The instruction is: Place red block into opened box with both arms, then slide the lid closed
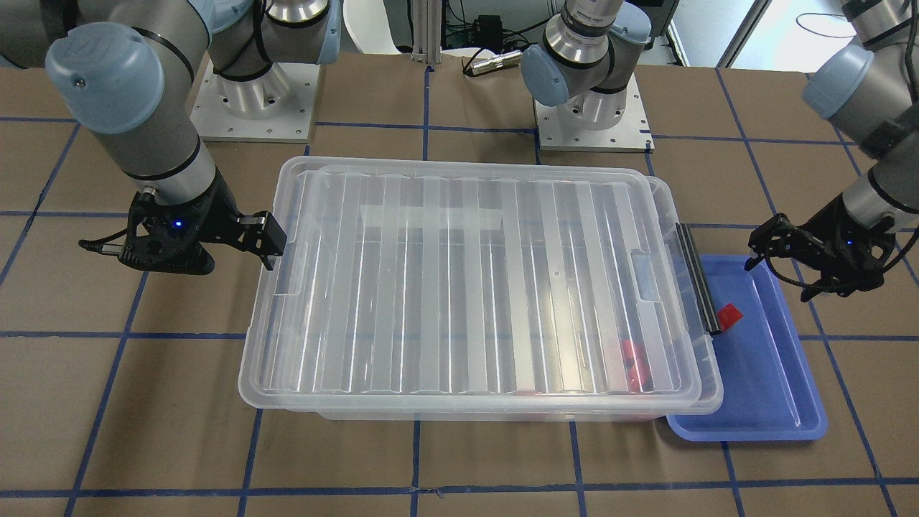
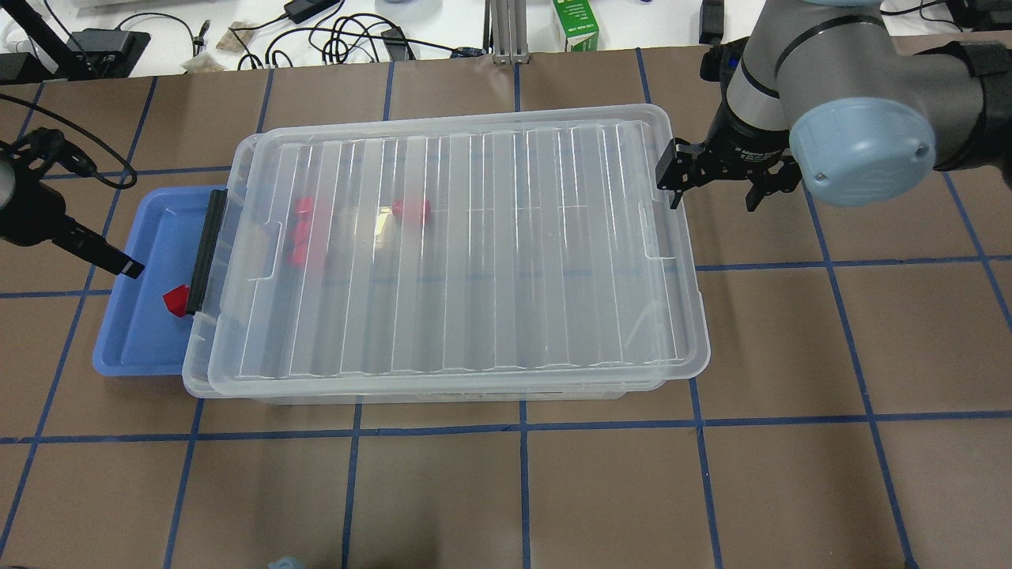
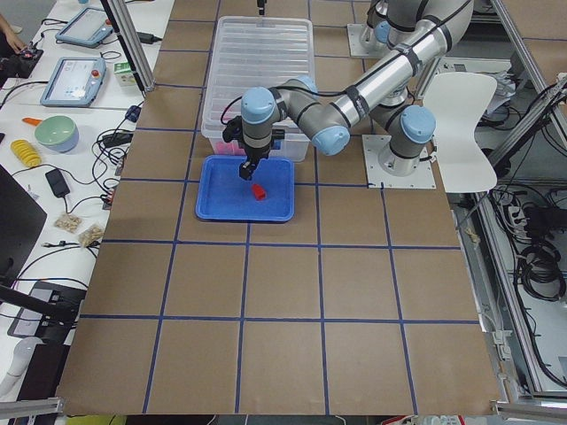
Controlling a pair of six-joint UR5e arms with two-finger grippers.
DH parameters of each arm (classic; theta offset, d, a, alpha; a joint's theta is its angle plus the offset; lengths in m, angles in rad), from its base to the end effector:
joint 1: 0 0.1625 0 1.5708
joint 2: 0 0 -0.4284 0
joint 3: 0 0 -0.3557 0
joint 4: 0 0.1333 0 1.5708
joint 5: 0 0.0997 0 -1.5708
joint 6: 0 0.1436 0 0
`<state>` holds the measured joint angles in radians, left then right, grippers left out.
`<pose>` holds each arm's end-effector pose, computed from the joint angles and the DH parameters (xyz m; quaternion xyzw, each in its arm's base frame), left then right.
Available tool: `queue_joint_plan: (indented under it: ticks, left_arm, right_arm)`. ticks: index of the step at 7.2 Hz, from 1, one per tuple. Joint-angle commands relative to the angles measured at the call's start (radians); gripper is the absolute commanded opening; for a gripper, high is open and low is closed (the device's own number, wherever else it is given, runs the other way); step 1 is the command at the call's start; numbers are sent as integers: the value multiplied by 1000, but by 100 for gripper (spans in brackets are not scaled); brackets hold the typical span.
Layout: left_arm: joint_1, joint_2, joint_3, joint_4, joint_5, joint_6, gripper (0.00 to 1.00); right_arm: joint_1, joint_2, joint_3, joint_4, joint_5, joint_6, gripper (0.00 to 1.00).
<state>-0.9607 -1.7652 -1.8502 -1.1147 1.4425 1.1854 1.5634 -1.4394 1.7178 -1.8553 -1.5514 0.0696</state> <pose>0.1601 -0.4938 0.2764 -0.2826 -0.9571 0.0446 0.0469 0.1324 -0.4997 0.3465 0.0385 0.9992 -0.0027 0.0098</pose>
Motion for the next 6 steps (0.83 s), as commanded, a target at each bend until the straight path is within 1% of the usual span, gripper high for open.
queue_joint_plan:
  ticks: [1,3,6]
  left_arm:
    - [10,-91,-52,82,-1,43,100]
    - [8,-106,-72,120,4,46,100]
    - [1,-141,-93,157,1,43,100]
  right_arm:
    - [1,8,8,-1,10,-1,100]
    - [0,16,6,1,1,-8,100]
    - [0,36,0,2,14,-1,100]
